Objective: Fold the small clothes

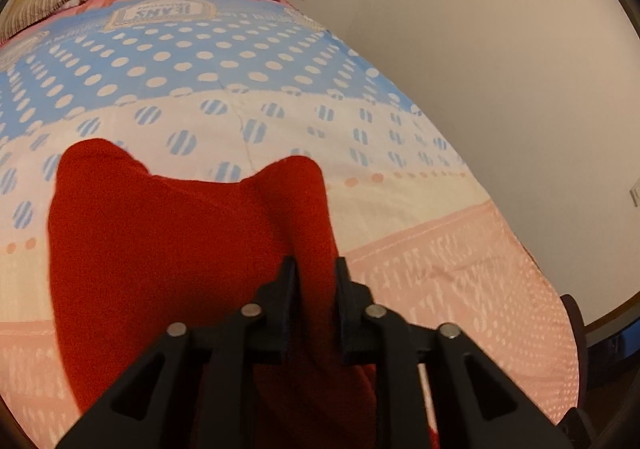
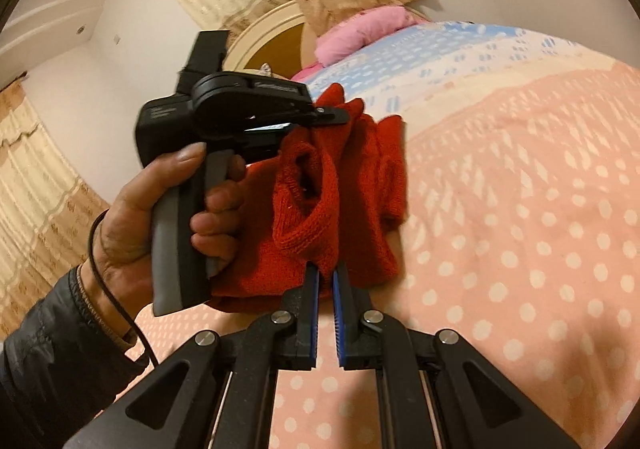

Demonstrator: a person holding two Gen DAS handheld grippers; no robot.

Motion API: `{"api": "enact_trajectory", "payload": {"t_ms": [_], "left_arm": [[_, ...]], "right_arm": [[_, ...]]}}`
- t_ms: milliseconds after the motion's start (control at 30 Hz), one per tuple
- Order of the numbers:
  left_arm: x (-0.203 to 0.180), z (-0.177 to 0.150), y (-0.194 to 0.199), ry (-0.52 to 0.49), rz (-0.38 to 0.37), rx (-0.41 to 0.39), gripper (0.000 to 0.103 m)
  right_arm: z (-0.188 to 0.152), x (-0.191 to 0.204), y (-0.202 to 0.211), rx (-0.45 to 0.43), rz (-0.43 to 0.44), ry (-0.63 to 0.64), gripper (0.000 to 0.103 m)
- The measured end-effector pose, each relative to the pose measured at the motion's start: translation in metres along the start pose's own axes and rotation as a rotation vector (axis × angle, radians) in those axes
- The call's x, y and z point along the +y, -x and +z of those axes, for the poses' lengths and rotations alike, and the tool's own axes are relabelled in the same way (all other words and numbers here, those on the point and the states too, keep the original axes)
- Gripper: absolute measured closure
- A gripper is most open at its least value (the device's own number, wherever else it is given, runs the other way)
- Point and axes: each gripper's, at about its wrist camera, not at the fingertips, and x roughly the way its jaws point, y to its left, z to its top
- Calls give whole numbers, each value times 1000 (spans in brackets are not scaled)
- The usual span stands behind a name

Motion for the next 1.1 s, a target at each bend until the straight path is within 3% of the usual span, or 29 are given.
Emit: {"api": "enact_trajectory", "payload": {"t_ms": [67, 200, 233, 267, 367, 400, 467, 533, 600, 700, 833, 900, 967, 1100], "left_arm": [[-1, -5, 15, -18, -14, -26, 79], [6, -25, 54, -89, 40, -125, 46], [11, -37, 69, -114, 84, -168, 42], [15, -45, 77, -128, 113, -190, 38], [35, -72, 90, -141, 192, -236, 37], [43, -79, 90, -136, 215, -237, 37], [60, -93, 83, -101, 260, -211, 37], [75, -102, 74, -36, 228, -184, 36], [81, -107, 73, 1, 222, -198, 28], [86, -108, 66, 33, 199, -198, 27], [86, -116, 62, 22, 174, -182, 26], [87, -122, 62, 19, 163, -177, 15], [88, -126, 62, 29, 165, -181, 12], [93, -128, 64, 61, 155, -183, 7]], "right_arm": [[-2, -5, 1, 0, -4, -20, 97], [-5, -18, 14, -33, -7, -89, 96], [-6, -22, 20, -51, -15, -113, 95], [-6, -23, 25, -72, -24, -117, 88], [0, -10, 42, -152, -64, -58, 47], [7, -2, 43, -166, -69, -25, 44], [24, 13, 37, -138, -58, 30, 44], [41, 30, 26, -110, -57, 94, 44], [57, 51, 9, -81, -68, 182, 44], [68, 69, -24, 14, -40, 272, 44], [62, 55, -63, 154, -78, 293, 45], [57, 40, -71, 200, -125, 296, 50], [57, 29, -68, 186, -120, 273, 61], [64, 42, -64, 217, -145, 316, 62]]}}
